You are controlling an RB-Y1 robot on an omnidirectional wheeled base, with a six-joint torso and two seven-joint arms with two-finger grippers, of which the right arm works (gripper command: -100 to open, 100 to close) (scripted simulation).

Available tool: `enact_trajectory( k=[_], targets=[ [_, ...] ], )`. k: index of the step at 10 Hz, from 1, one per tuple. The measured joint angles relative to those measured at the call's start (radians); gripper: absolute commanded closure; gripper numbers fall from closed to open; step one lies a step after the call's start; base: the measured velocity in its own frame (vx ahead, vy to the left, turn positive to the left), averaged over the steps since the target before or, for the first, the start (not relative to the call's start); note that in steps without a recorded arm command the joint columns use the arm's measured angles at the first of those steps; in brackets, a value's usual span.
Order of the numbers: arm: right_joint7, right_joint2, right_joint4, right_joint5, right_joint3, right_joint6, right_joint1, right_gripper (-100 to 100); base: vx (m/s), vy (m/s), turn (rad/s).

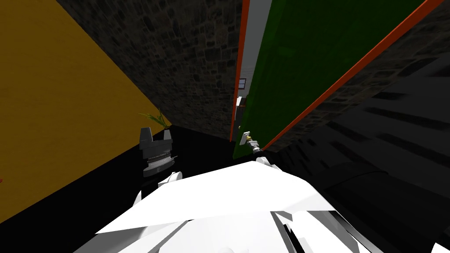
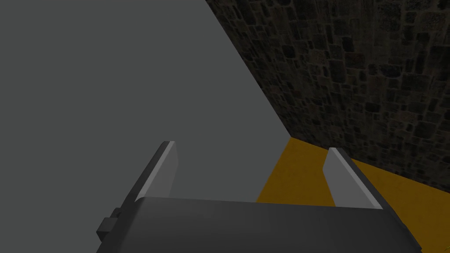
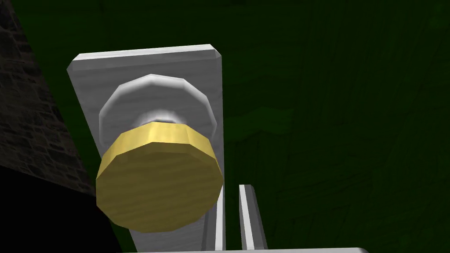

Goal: Pull the door open

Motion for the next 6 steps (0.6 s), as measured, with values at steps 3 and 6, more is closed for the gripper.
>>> enact_trajectory(
  k=[3, 6],
  targets=[
    [-0.01, 0.01, 0.015, 0.025, 0.039, -0.036, -0.02, -100, -0.21, -0.081, 0.172],
    [-0.024, 0.013, 0.016, 0.049, 0.075, -0.073, -0.05, -100, -0.208, -0.092, 0.169]
  ],
)
